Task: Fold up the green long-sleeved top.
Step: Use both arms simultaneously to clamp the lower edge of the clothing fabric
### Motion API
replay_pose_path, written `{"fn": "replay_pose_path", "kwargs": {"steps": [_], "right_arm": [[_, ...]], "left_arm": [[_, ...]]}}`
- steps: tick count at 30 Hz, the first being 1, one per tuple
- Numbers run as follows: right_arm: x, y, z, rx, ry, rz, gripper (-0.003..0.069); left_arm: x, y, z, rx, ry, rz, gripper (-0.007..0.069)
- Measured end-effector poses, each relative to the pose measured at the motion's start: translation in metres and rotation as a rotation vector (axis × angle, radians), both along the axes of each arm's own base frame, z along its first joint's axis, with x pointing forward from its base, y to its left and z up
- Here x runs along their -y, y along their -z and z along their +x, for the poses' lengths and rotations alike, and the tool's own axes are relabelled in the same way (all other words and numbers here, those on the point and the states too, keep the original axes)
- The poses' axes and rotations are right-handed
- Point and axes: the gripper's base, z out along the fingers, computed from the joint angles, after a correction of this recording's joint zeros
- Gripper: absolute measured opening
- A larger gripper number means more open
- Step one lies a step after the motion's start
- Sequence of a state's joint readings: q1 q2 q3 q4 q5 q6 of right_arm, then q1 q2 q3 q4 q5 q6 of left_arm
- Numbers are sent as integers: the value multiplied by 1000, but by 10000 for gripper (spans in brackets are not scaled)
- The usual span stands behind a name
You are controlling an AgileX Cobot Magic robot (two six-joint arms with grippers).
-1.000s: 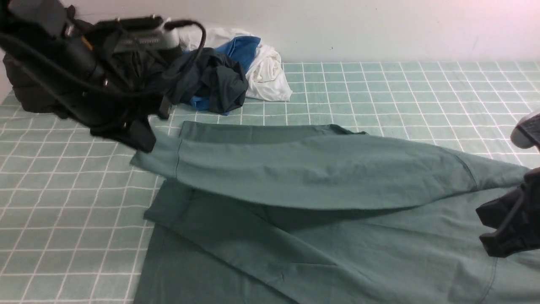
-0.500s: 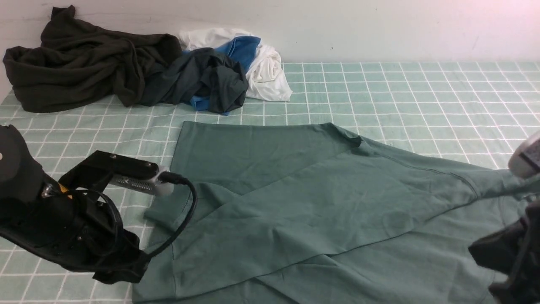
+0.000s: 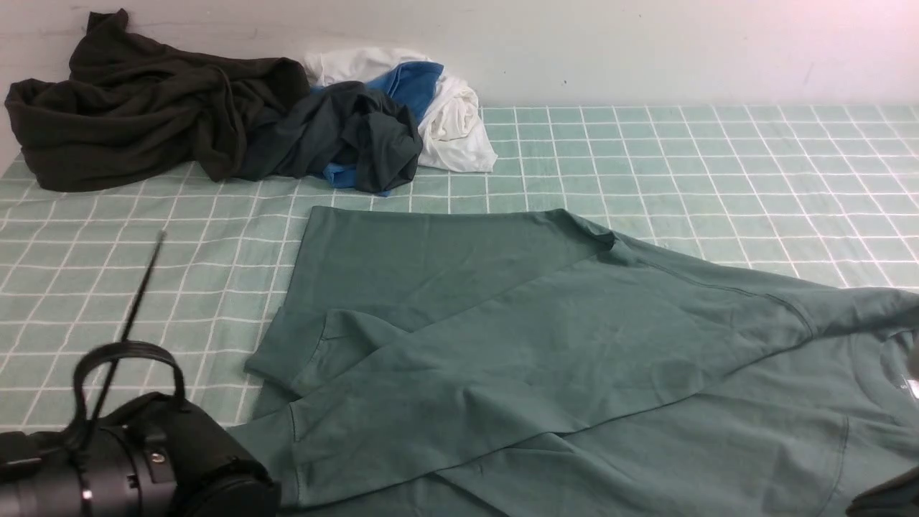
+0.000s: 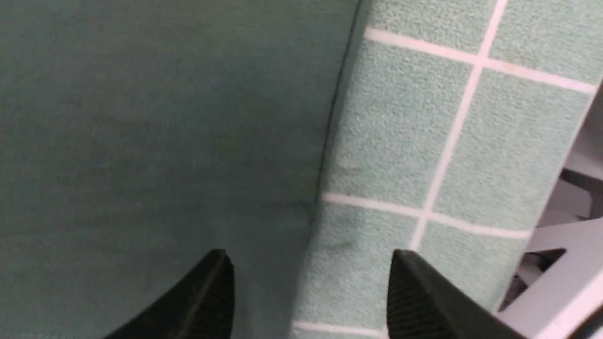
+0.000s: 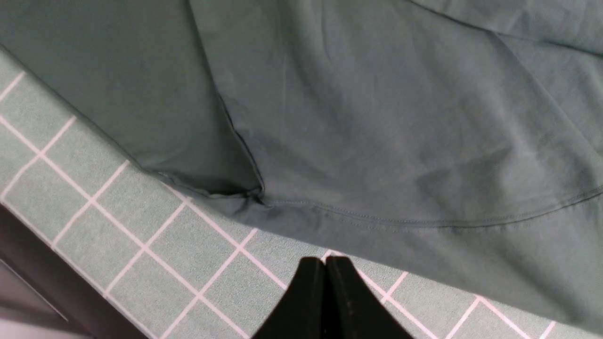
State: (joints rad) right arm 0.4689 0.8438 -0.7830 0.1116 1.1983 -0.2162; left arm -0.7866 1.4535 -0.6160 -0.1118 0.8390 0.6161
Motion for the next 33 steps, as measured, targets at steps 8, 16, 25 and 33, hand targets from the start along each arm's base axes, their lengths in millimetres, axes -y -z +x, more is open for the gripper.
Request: {"fn": "replay_pose_path", "kwargs": {"steps": [8, 16, 25, 33], "right_arm": [[0, 0, 1, 12, 1, 3, -14], [0, -1, 2, 21, 2, 7, -14], [0, -1, 2, 35, -37, -16, -14], [-3, 8, 3, 10, -274, -121, 99]], "left_arm": [[3, 11, 9, 30, -57, 44, 288], [4, 10, 12, 29, -111, 65, 52], [1, -5, 14, 43, -155, 110, 6], [-27, -31, 13, 79, -244, 175, 6]]}}
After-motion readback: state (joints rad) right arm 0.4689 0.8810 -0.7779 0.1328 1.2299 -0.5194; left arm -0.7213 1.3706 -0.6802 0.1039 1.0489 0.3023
